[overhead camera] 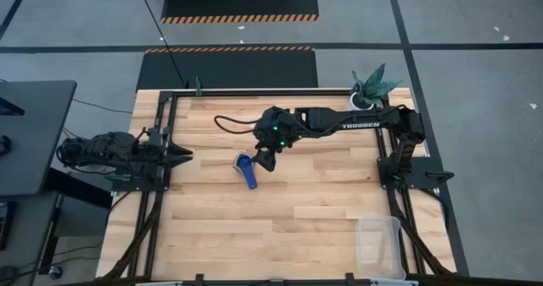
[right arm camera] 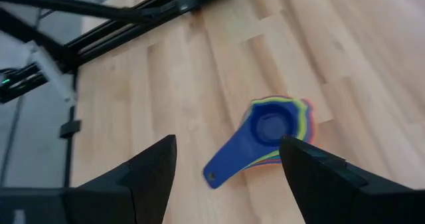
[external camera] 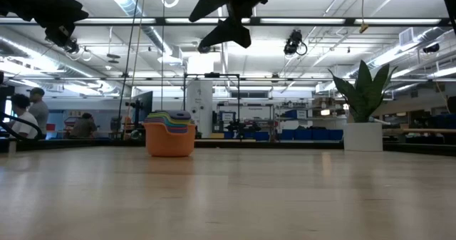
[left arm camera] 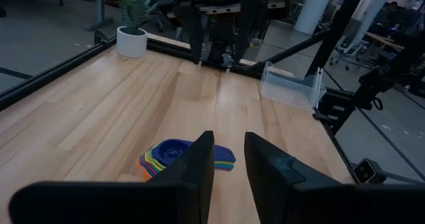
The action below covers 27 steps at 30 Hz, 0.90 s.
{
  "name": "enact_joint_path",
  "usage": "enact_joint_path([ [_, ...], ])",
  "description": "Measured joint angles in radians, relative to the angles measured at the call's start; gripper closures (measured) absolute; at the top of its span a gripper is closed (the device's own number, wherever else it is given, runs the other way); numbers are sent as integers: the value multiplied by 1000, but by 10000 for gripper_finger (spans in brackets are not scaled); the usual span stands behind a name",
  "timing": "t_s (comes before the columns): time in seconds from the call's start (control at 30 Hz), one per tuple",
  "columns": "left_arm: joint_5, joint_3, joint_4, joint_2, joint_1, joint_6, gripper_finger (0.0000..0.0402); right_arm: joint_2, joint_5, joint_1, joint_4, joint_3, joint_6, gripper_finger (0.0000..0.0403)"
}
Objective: Nest measuring cups in basket
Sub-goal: Put the nested measuring cups into the transparent bin
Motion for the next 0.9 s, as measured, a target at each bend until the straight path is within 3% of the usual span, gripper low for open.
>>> enact_joint_path([
  [0.23, 0, 0, 0, 0, 0, 0, 311, 0, 136, 2, 0, 0, 50, 131],
  [0.9, 0, 1, 0, 0, 0, -1, 311, 0, 59, -11, -50, 49, 57, 131],
])
